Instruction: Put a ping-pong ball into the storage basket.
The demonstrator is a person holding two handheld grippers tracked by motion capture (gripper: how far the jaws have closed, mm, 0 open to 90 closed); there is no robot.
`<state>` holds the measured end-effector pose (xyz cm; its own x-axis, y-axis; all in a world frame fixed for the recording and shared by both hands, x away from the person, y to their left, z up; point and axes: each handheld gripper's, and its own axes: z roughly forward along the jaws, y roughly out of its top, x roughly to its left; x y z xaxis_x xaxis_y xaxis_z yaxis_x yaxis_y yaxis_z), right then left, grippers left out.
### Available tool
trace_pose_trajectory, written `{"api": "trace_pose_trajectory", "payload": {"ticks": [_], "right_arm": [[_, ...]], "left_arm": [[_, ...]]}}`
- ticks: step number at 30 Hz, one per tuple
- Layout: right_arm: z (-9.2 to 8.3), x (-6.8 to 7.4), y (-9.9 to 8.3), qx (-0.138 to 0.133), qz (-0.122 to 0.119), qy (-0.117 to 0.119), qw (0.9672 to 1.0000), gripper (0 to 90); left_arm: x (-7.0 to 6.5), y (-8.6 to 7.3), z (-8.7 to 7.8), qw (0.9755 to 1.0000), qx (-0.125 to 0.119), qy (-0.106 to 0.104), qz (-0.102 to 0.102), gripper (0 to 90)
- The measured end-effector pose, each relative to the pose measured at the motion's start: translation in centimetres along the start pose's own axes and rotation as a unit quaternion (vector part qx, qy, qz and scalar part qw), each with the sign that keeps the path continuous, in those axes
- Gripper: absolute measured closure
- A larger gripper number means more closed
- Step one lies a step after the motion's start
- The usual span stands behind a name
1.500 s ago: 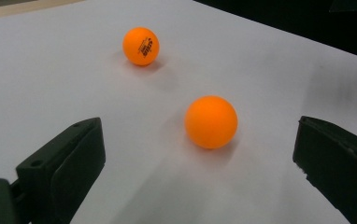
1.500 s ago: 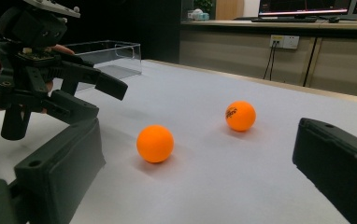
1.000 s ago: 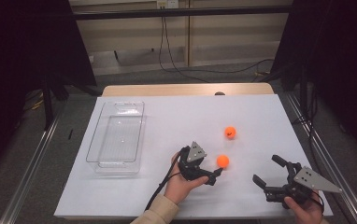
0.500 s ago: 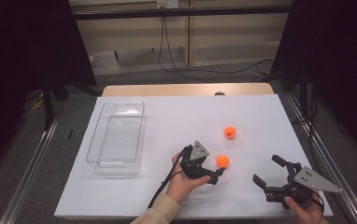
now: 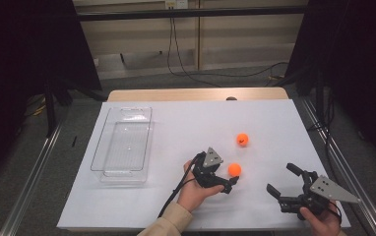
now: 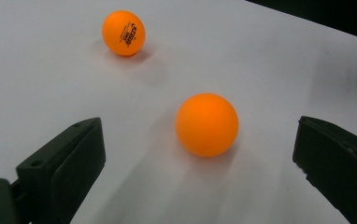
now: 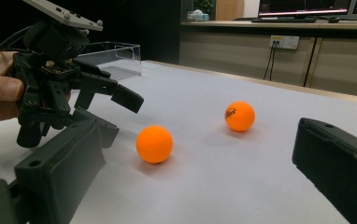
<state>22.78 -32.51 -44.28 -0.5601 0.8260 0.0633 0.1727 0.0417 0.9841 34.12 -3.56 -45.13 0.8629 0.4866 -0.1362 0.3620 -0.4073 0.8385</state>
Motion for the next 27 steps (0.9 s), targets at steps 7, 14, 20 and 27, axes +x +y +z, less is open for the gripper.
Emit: {"api": "trace_pose_trajectory", "payload": {"ticks": [7, 14, 20, 27], "right_arm": [[0.0, 0.0, 0.0, 0.001, -0.001, 0.001, 1.0000, 1.6], [0.0, 0.0, 0.0, 0.001, -0.001, 0.000, 1.0000, 1.6], [0.0, 0.0, 0.0, 0.001, -0.001, 0.000, 1.0000, 1.6], [0.0, 0.0, 0.0, 0.001, -0.001, 0.000, 1.0000, 1.5]], "left_arm": [[-0.1, 0.0, 0.3, 1.0000, 0.003, -0.004, 0.004, 2.6], [-0.2, 0.0, 0.5, 1.0000, 0.003, -0.004, 0.001, 2.9], [-0.2, 0.0, 0.8, 0.9999, 0.011, -0.005, 0.005, 3.2], [-0.3, 0.1, 1.1, 0.9998, 0.018, -0.007, 0.002, 3.3]]}}
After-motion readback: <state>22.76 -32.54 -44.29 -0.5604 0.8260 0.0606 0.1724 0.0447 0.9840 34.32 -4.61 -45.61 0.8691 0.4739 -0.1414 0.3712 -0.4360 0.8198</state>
